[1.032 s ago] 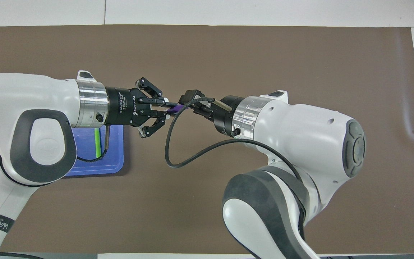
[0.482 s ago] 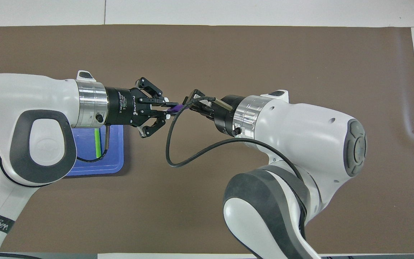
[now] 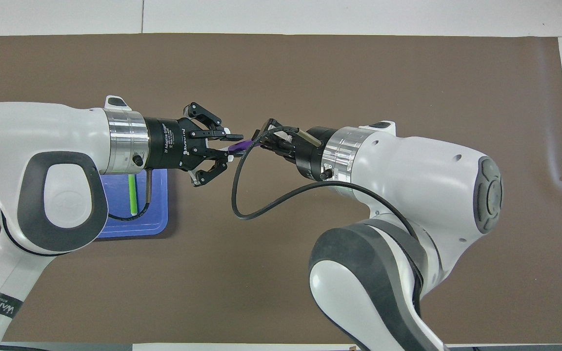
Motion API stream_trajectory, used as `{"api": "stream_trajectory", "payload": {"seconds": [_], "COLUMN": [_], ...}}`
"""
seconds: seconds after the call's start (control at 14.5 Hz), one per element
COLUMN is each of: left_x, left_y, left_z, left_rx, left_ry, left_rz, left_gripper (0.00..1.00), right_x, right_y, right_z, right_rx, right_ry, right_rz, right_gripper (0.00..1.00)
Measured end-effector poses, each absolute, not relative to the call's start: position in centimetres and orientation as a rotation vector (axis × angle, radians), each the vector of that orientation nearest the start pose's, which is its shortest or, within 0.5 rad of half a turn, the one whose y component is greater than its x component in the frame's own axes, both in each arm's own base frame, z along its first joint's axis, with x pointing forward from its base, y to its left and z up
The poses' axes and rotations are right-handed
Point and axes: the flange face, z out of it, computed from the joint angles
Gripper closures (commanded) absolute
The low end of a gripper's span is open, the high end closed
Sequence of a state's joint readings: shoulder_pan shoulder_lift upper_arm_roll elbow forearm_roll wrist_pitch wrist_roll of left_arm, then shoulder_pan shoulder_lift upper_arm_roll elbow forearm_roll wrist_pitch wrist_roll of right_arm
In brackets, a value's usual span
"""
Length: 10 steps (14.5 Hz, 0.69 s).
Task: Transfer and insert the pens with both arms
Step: 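Insert the purple pen into the white cup while the left gripper returns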
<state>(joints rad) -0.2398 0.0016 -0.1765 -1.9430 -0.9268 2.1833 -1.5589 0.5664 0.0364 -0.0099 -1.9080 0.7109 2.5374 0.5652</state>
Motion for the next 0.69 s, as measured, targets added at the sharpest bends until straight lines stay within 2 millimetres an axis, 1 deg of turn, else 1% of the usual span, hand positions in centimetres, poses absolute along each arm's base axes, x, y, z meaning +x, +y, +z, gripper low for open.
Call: {"api": "stream_trajectory", "payload": {"seconds": [0.07, 0.14, 0.21, 0.48, 0.69], "left_x": [52.4, 52.3, 52.3, 52.4, 52.5], "left_y": [-26.6, -26.7, -26.7, -26.4, -25.5], "left_z": [51.7, 51.7, 51.7, 51.7, 51.1], "left_rx": [1.673, 1.673, 1.672, 1.695, 1.889], "left_ry": [1.744, 1.744, 1.745, 1.732, 1.655], "left_rz": [-0.716, -0.717, -0.717, -0.695, -0.570], "left_gripper": [0.00, 0.00, 0.00, 0.00, 0.00], "right_x": [52.6, 52.9, 53.3, 55.0, 56.1], "right_y": [31.2, 30.1, 28.5, 18.5, 11.9], "right_z": [53.7, 53.4, 53.2, 53.6, 53.5], "right_rx": [-2.315, -2.351, -2.392, -2.572, -2.672], "right_ry": [0.537, 0.487, 0.423, 0.166, 0.019], "right_rz": [-0.197, -0.162, -0.128, -0.088, -0.130], "right_gripper": [1.00, 1.00, 1.00, 1.00, 1.00]}}
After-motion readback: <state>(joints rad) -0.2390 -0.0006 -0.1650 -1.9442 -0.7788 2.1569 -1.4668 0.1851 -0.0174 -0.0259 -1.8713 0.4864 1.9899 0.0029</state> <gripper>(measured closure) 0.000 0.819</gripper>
